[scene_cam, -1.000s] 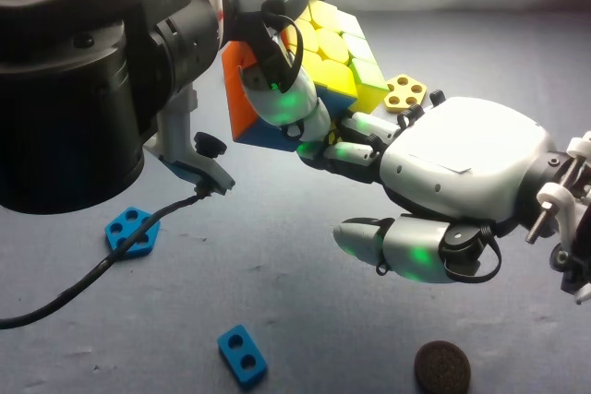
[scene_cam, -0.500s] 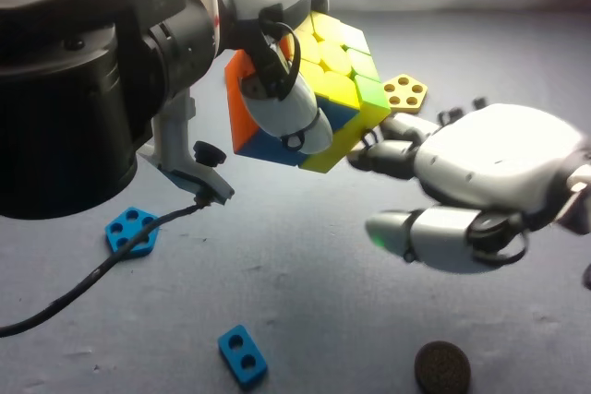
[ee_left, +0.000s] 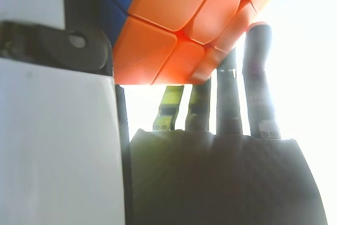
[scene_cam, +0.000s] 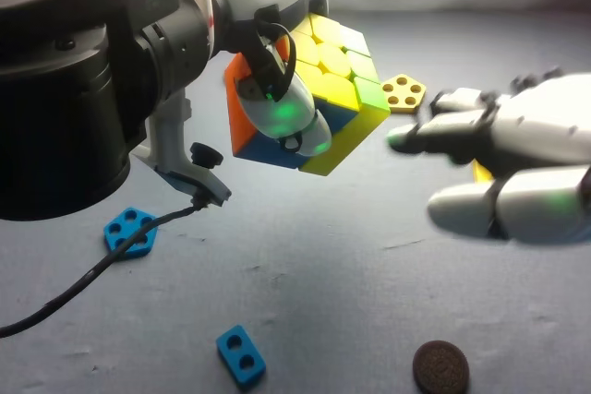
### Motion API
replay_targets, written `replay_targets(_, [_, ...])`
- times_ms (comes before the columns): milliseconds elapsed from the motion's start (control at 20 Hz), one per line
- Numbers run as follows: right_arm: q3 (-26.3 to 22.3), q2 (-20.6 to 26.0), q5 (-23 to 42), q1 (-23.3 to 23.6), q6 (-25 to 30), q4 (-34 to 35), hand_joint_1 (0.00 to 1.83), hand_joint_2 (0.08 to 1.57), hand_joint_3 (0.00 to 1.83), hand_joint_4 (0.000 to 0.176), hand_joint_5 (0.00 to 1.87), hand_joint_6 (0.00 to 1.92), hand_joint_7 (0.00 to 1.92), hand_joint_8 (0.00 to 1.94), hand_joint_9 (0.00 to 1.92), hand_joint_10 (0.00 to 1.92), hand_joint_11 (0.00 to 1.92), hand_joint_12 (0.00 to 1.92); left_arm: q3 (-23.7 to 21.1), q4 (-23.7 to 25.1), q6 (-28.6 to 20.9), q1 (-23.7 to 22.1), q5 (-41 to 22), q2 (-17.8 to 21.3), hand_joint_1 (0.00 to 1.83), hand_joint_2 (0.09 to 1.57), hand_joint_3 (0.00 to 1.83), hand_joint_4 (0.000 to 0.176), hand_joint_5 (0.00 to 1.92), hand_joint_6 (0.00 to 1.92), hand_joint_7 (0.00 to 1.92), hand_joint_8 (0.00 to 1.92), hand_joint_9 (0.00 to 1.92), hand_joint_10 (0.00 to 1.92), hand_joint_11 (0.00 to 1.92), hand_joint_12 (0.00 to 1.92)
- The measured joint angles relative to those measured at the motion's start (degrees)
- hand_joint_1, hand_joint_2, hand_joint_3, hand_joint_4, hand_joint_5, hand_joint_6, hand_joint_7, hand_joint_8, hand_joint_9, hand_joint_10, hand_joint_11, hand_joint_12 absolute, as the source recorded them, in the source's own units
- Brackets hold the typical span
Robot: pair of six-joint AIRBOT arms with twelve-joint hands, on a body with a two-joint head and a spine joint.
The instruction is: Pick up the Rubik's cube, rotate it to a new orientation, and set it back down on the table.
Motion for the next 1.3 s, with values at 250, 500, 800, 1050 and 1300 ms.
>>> replay_targets(250, [2.2,-1.4,-1.4,2.2,1.3,-1.0,0.00,1.40,0.00,0.000,0.18,0.01,0.60,1.73,0.62,1.92,0.61,1.92,-0.1,2.5,-4.5,2.1,1.0,0.7,1.15,1.09,0.00,0.000,0.22,1.44,0.18,1.60,0.24,1.68,0.29,1.73])
replay_targets(500, [3.3,-1.4,4.0,2.5,0.7,-2.0,0.00,1.38,0.00,0.000,0.26,0.02,0.33,1.00,0.27,1.63,0.25,1.92,-0.8,11.8,-18.8,8.2,1.0,1.6,1.16,1.10,0.00,0.000,0.21,1.45,0.17,1.62,0.25,1.67,0.30,1.70])
replay_targets(800, [4.7,0.0,4.9,2.3,-1.5,-1.9,0.00,1.30,0.00,0.000,0.04,0.01,0.04,0.02,0.03,0.22,0.00,0.55,-0.9,29.1,-43.5,17.8,2.1,1.7,1.15,1.12,0.00,0.000,0.19,1.47,0.15,1.62,0.21,1.70,0.26,1.78])
replay_targets(1050, [4.8,0.4,5.4,1.6,-3.7,-4.7,0.00,1.26,0.00,0.000,0.00,0.00,0.00,0.00,0.00,0.00,0.00,0.04,0.2,39.1,-58.4,24.6,-2.0,0.5,1.13,1.12,0.00,0.000,0.22,1.37,0.12,1.65,0.19,1.73,0.25,1.79])
replay_targets(1300, [3.5,0.3,4.9,1.6,-5.2,-4.7,0.00,1.26,0.00,0.000,0.00,0.00,0.00,0.00,0.01,0.00,0.01,0.03,2.8,47.5,-68.8,28.3,-3.3,-1.6,1.13,1.11,0.00,0.000,0.22,1.40,0.14,1.60,0.22,1.70,0.26,1.76])
